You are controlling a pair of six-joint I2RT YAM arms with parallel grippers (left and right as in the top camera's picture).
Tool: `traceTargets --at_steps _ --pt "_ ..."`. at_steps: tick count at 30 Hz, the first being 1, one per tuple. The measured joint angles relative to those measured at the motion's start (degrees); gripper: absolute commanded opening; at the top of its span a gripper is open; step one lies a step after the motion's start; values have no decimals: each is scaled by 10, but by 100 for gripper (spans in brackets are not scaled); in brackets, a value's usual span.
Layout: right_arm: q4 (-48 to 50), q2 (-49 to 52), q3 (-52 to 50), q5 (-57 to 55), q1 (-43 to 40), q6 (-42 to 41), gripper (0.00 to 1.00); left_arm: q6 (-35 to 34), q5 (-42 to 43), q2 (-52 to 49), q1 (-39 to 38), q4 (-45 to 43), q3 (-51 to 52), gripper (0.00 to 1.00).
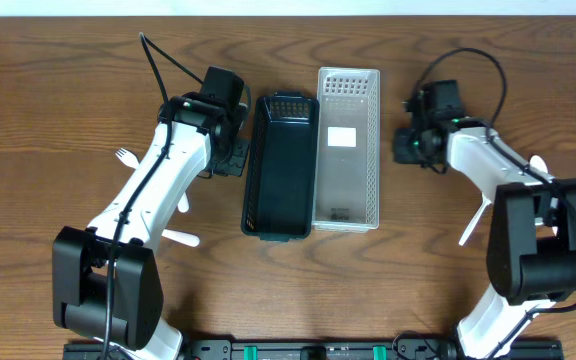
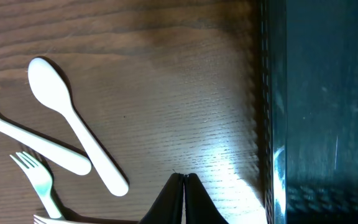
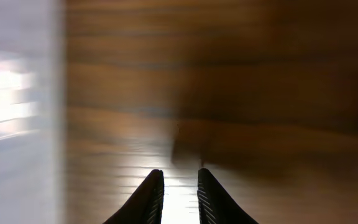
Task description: Pack container
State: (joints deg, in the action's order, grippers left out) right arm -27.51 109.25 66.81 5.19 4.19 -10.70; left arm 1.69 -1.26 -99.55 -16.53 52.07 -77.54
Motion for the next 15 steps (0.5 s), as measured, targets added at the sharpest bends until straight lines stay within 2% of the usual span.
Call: traceTargets --at_steps 2,8,15 --pt "-21 -3 7 -11 -15 -2 1 0 0 0 0 0 0 6" --pt "-68 -63 57 -13 -4 34 1 0 0 0 0 0 0 6" --pt "-73 -157 95 33 85 100 2 0 0 0 0 0 0 6"
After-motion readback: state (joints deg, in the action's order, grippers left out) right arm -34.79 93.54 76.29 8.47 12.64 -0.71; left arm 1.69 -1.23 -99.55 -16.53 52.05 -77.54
